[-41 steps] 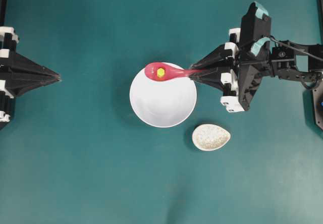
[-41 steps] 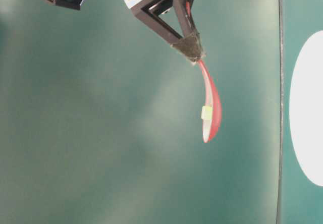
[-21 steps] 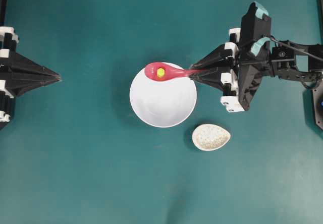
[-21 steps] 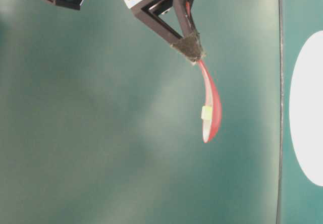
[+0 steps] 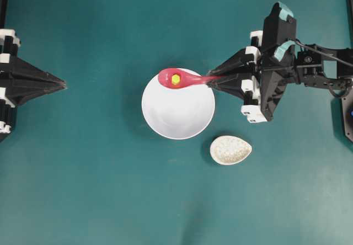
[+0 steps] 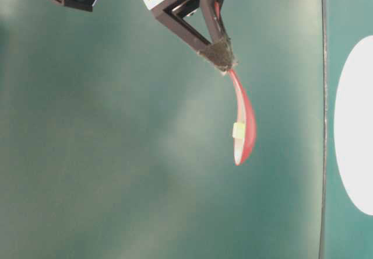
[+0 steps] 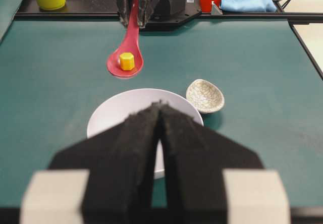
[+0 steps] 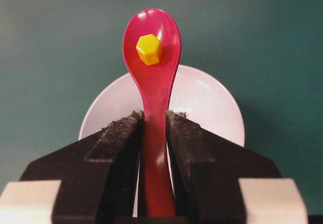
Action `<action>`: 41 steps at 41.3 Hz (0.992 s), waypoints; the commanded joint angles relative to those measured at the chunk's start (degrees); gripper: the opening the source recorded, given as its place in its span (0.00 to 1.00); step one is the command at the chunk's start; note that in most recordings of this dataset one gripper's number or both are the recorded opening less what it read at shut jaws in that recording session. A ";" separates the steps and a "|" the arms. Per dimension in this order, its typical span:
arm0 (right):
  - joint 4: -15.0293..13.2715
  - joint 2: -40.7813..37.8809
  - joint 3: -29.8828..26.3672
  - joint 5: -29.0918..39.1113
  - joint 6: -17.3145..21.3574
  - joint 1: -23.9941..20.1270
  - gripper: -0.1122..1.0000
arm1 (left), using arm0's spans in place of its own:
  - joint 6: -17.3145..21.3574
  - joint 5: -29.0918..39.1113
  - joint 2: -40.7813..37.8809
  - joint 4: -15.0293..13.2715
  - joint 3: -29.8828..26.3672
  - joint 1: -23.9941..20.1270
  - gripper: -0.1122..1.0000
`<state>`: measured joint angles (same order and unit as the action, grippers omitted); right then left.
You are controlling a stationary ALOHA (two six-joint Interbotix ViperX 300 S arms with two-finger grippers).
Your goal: Scoop the yellow hexagonal prism block from the bowl with a spoon using the right arm.
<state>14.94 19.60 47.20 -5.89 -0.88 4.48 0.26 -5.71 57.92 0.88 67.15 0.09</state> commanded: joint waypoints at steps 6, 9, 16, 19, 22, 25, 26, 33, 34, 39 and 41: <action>0.00 0.53 -0.62 -0.26 -0.18 -0.09 0.31 | 0.00 -0.26 -0.18 0.18 -1.49 0.00 0.10; 0.00 0.53 -0.62 -0.26 -0.18 -0.09 0.31 | 0.00 -0.26 -0.18 0.18 -1.49 0.00 0.10; -0.26 0.53 -0.53 -0.26 -0.18 0.00 0.31 | 0.00 -0.26 -0.18 0.18 -1.49 0.00 0.10; -0.35 0.53 -0.53 -0.26 -0.18 -0.09 0.31 | 0.00 -0.26 -0.18 0.18 -1.49 0.00 0.10; -0.35 0.53 -0.53 -0.26 -0.18 0.00 0.31 | 0.09 -0.26 -0.09 0.18 -1.49 0.00 0.10; -0.44 0.53 -0.62 -0.26 -0.18 -0.09 0.31 | 0.09 -0.35 -0.18 0.18 -1.49 0.00 0.10; -0.44 0.53 -0.53 -0.26 -0.18 -0.09 0.31 | 0.00 -0.26 -0.18 0.18 -1.49 0.00 0.10; -0.70 0.53 -0.53 -0.18 -0.18 -0.09 0.31 | 0.09 -0.26 -0.18 0.18 -1.49 0.00 0.10; -0.70 0.53 -0.53 -0.18 -0.18 -0.09 0.31 | 0.00 -0.26 -0.18 0.18 -1.49 0.00 0.10; -1.76 0.53 -0.53 -0.18 -0.18 0.00 0.31 | 0.00 -0.26 -0.18 0.18 -1.49 0.00 0.10; -2.02 0.53 -0.53 -0.18 -0.18 -0.09 0.31 | 0.09 -0.26 -0.09 0.18 -1.49 0.00 0.10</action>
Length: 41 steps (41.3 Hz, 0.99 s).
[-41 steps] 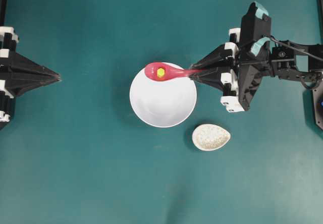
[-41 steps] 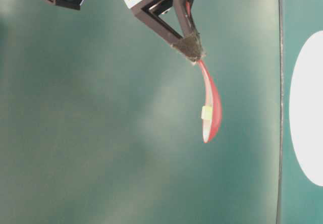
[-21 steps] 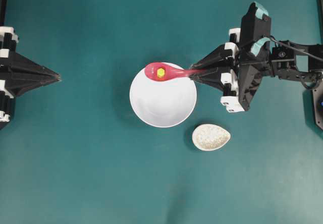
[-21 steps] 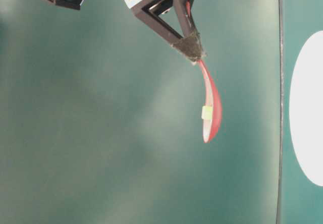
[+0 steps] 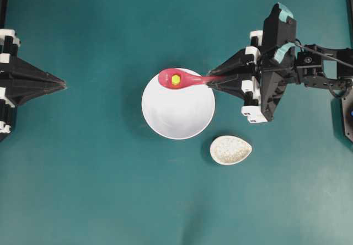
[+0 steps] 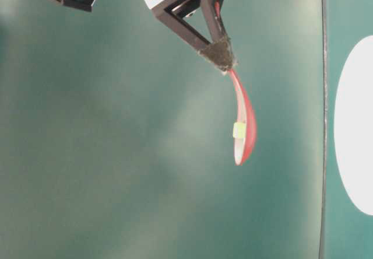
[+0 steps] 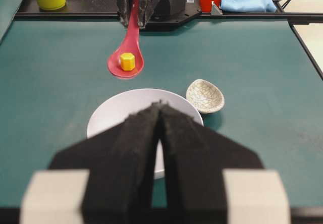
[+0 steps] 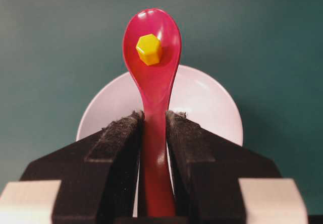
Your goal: Scoop the yellow hexagonal prism block from the bowl with a spoon using the right arm.
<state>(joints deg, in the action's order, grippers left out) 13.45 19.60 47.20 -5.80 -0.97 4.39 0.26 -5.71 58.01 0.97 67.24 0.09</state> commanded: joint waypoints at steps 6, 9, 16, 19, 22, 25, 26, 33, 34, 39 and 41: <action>-0.53 0.53 -0.53 -0.26 -0.09 0.00 0.31 | 0.09 -0.35 -0.26 0.09 -1.58 0.00 0.10; -0.53 0.53 -0.62 -0.18 -0.09 0.00 0.31 | 0.09 -0.26 -0.26 0.09 -1.58 0.00 0.10; -0.44 0.53 -0.62 -0.18 0.00 0.00 0.31 | 0.18 -0.26 0.26 0.09 -1.76 0.00 0.10; -0.44 0.44 -0.53 -0.18 0.35 0.00 0.31 | 0.09 -0.26 0.62 0.09 -1.76 0.00 0.10; -0.44 0.53 -0.53 0.09 0.62 0.00 0.31 | 0.09 -0.26 0.62 0.09 -1.76 0.00 0.10; -0.35 0.53 -0.53 0.18 0.79 -0.09 0.31 | 0.09 -0.26 0.44 0.18 -1.67 0.00 0.10; -0.26 0.53 -0.53 0.26 0.88 -0.09 0.31 | 0.09 -0.26 0.35 0.09 -1.67 0.00 0.10; -0.09 0.53 -0.53 0.53 0.97 -0.09 0.31 | -0.09 -0.18 -0.18 0.09 -1.58 0.00 0.10; -0.09 0.53 -0.53 0.62 0.88 -0.09 0.31 | -0.09 -0.18 -0.26 0.09 -1.58 0.00 0.10; -0.26 0.53 -0.53 0.97 0.53 -0.09 0.31 | -0.97 0.09 -0.44 0.09 -1.49 0.00 0.10; -0.26 0.53 -0.53 0.97 0.44 -0.09 0.31 | -1.23 0.62 -0.53 0.09 -1.41 0.00 0.10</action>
